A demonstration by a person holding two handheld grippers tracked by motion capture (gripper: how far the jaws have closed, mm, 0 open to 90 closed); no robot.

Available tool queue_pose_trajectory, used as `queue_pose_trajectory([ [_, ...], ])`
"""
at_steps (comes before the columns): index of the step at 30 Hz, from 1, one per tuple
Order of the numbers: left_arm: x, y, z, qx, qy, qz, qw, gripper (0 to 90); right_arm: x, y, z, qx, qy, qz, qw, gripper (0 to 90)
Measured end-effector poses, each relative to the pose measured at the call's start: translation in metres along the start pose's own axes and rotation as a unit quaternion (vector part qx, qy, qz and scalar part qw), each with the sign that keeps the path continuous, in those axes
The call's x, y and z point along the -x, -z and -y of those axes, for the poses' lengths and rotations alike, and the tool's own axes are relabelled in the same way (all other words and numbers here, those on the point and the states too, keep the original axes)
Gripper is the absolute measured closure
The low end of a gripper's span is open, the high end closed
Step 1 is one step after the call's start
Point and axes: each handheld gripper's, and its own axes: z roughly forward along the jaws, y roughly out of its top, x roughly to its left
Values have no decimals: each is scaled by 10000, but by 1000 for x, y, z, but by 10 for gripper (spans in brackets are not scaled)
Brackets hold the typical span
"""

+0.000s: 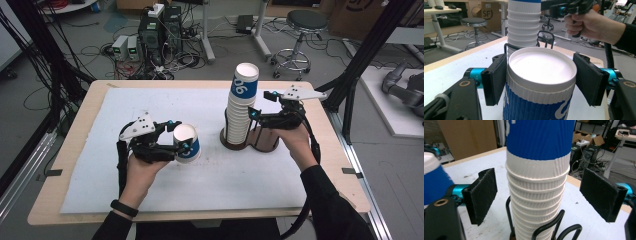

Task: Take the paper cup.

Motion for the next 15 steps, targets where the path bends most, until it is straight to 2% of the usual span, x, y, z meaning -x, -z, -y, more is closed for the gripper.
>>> queue_pose_trajectory([
  [7, 0, -3, 3, 3, 28, 61, 10000, 298, -6, 16, 6, 134, 28, -1, 9999, 149],
  [15, -2, -3, 5, -13, -28, 78, 10000, 298, -16, 34, 23, 334, 9, -21, 9994, 150],
])
